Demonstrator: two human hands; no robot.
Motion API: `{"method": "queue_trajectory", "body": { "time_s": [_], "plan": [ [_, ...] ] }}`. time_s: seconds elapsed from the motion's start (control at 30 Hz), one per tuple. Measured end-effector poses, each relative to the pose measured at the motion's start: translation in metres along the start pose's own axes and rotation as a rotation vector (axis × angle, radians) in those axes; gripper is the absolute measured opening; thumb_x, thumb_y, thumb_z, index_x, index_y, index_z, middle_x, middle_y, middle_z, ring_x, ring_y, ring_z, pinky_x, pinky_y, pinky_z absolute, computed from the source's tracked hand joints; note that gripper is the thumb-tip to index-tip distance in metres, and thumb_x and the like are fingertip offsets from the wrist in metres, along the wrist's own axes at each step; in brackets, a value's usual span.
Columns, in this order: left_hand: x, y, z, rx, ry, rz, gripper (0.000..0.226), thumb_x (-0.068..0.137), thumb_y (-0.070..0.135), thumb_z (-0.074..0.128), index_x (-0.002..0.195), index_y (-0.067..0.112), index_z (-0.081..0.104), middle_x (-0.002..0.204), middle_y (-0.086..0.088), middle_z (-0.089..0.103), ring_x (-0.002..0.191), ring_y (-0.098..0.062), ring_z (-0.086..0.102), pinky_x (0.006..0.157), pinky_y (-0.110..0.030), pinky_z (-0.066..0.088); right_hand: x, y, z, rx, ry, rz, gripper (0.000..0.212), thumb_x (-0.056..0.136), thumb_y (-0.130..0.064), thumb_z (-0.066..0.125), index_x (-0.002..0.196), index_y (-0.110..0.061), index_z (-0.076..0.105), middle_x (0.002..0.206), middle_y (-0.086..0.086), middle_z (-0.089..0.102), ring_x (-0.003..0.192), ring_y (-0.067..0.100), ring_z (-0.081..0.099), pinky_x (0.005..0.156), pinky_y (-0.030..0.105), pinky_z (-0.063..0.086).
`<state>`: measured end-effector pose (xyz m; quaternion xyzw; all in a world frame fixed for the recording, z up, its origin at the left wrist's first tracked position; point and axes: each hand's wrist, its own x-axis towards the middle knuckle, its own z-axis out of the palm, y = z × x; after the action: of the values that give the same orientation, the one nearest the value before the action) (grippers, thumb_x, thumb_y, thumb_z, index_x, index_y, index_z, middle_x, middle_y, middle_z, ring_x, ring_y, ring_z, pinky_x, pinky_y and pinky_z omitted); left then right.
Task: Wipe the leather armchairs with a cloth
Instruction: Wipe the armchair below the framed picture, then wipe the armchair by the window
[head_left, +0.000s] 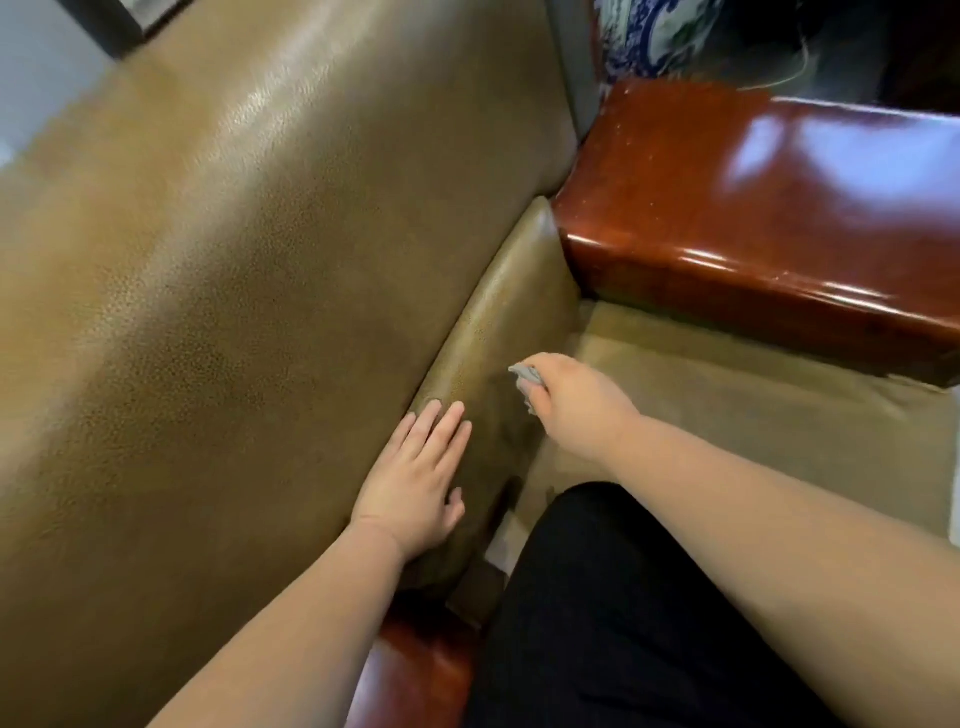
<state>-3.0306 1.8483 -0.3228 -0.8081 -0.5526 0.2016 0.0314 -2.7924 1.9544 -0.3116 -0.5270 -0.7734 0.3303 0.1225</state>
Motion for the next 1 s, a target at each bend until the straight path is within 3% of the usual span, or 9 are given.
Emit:
{"method": "queue_trajectory", "body": {
  "time_s": [0.07,0.13,0.2,0.27,0.37,0.57,0.77,0.87,1.0],
  "plan": [
    [-0.002,0.006,-0.005,-0.047,0.013,-0.055,0.077,0.099,0.050,0.044,0.167,0.020,0.028,0.177,-0.005,0.010,0.162,-0.029,0.003,0.132,-0.047,-0.002,-0.012,0.024,-0.014,-0.001,0.045,0.083,0.017,0.107,-0.041,0.045,0.098,-0.032,0.055,0.088,-0.012,0.058,0.077,0.010,0.058,0.062,0.031,0.045],
    [0.002,0.023,-0.015,-0.116,0.033,-0.151,0.069,0.095,0.049,0.053,0.159,0.023,0.048,0.172,-0.004,0.030,0.159,-0.029,0.021,0.131,-0.050,0.013,-0.026,0.048,-0.030,-0.001,0.083,0.151,0.023,0.107,-0.043,0.045,0.087,-0.034,0.050,0.084,-0.010,0.056,0.074,0.010,0.055,0.059,0.029,0.038],
    [0.017,0.043,-0.032,-0.198,0.036,-0.265,0.062,0.093,0.050,0.057,0.149,0.024,0.059,0.162,-0.002,0.047,0.153,-0.029,0.036,0.127,-0.052,0.027,-0.039,0.070,-0.046,0.016,0.098,0.194,0.024,0.106,-0.045,0.045,0.084,-0.035,0.049,0.083,-0.010,0.056,0.075,0.010,0.055,0.060,0.029,0.038],
    [0.044,0.061,-0.049,-0.282,0.045,-0.295,0.058,0.097,0.048,0.054,0.149,0.022,0.059,0.156,0.000,0.054,0.150,-0.023,0.040,0.127,-0.046,0.029,-0.052,0.090,-0.064,0.037,0.120,0.209,0.025,0.104,-0.047,0.047,0.083,-0.035,0.050,0.082,-0.010,0.057,0.075,0.009,0.055,0.061,0.031,0.040],
    [0.102,0.089,-0.081,-0.319,0.088,-0.190,0.055,0.101,0.045,0.052,0.148,0.019,0.059,0.150,0.002,0.060,0.146,-0.019,0.046,0.127,-0.036,0.030,-0.070,0.126,-0.095,0.074,0.151,0.239,0.026,0.103,-0.049,0.049,0.081,-0.034,0.050,0.079,-0.010,0.057,0.074,0.011,0.056,0.065,0.035,0.046],
    [0.226,0.207,-0.163,-0.369,0.139,-0.011,0.049,0.098,0.042,0.059,0.138,0.016,0.067,0.134,0.000,0.069,0.130,-0.020,0.058,0.116,-0.035,0.043,-0.092,0.236,-0.179,0.097,0.160,0.339,0.027,0.102,-0.045,0.054,0.084,-0.026,0.055,0.082,-0.006,0.062,0.078,0.021,0.058,0.073,0.042,0.051],
    [0.320,0.339,-0.261,-0.352,0.087,0.071,0.047,0.096,0.040,0.058,0.136,0.018,0.067,0.133,-0.001,0.068,0.130,-0.022,0.056,0.113,-0.036,0.043,-0.131,0.351,-0.309,0.049,0.146,0.345,0.030,0.101,-0.048,0.054,0.084,-0.024,0.053,0.082,-0.005,0.059,0.077,0.023,0.055,0.063,0.034,0.036],
    [0.361,0.408,-0.325,-0.430,0.029,0.084,0.049,0.096,0.042,0.057,0.139,0.021,0.064,0.134,-0.001,0.067,0.130,-0.023,0.056,0.109,-0.039,0.048,-0.177,0.390,-0.385,0.006,0.189,0.402,0.032,0.100,-0.047,0.054,0.080,-0.023,0.049,0.079,-0.002,0.057,0.077,0.027,0.053,0.062,0.033,0.031],
    [0.396,0.484,-0.412,-0.601,0.039,0.086,0.046,0.096,0.044,0.057,0.138,0.027,0.064,0.130,0.000,0.067,0.124,-0.020,0.061,0.102,-0.033,0.050,-0.225,0.416,-0.463,0.029,0.241,0.455,0.036,0.102,-0.045,0.052,0.074,-0.025,0.039,0.071,-0.004,0.048,0.072,0.028,0.049,0.061,0.035,0.033]
  ]
}}
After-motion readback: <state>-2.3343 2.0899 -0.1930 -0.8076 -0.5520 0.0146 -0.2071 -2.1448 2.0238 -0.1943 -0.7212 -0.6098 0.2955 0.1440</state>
